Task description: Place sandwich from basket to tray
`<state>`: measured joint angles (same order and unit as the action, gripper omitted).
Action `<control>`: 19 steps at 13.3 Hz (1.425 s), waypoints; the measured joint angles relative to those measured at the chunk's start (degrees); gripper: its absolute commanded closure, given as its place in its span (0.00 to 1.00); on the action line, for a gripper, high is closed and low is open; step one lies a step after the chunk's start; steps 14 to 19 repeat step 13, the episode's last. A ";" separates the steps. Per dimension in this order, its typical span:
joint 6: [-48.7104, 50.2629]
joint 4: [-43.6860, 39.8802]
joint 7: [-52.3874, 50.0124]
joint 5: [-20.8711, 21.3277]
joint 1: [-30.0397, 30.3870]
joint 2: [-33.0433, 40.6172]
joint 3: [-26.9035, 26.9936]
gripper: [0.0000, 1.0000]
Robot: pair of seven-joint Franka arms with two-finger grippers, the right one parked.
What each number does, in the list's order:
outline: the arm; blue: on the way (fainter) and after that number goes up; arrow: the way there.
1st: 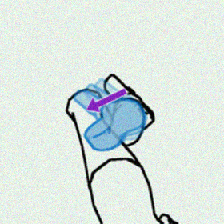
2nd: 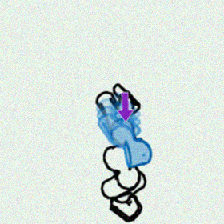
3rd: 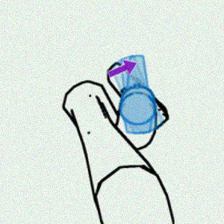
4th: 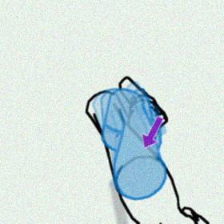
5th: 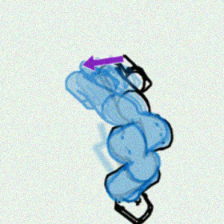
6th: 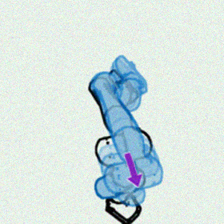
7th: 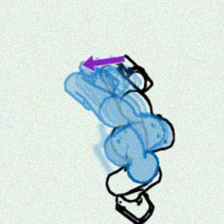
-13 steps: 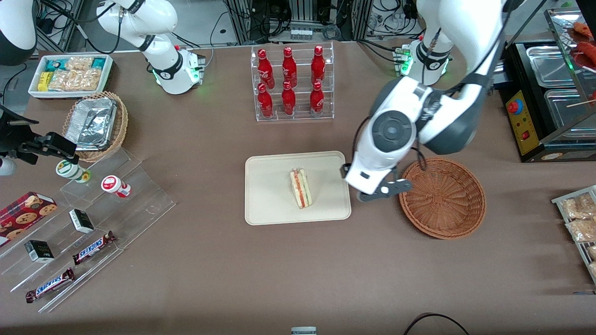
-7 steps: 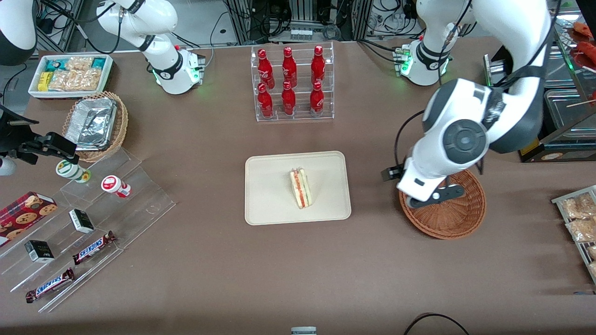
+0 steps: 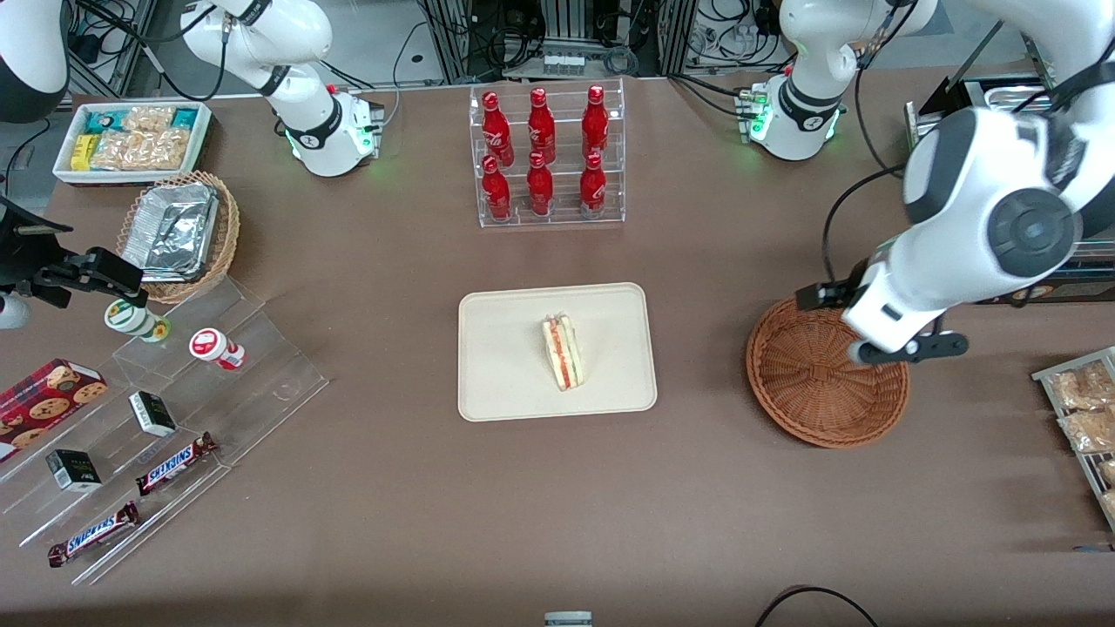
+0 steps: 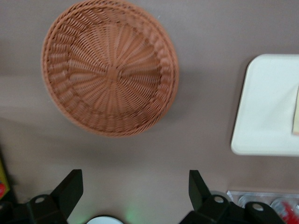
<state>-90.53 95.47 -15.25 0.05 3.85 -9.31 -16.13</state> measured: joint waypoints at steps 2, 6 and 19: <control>3.23 1.52 3.98 -0.38 0.47 3.69 1.72 0.00; 6.91 1.96 5.43 -0.46 -1.25 7.54 5.37 0.00; 9.33 0.10 6.56 -0.45 -5.50 9.95 10.48 0.00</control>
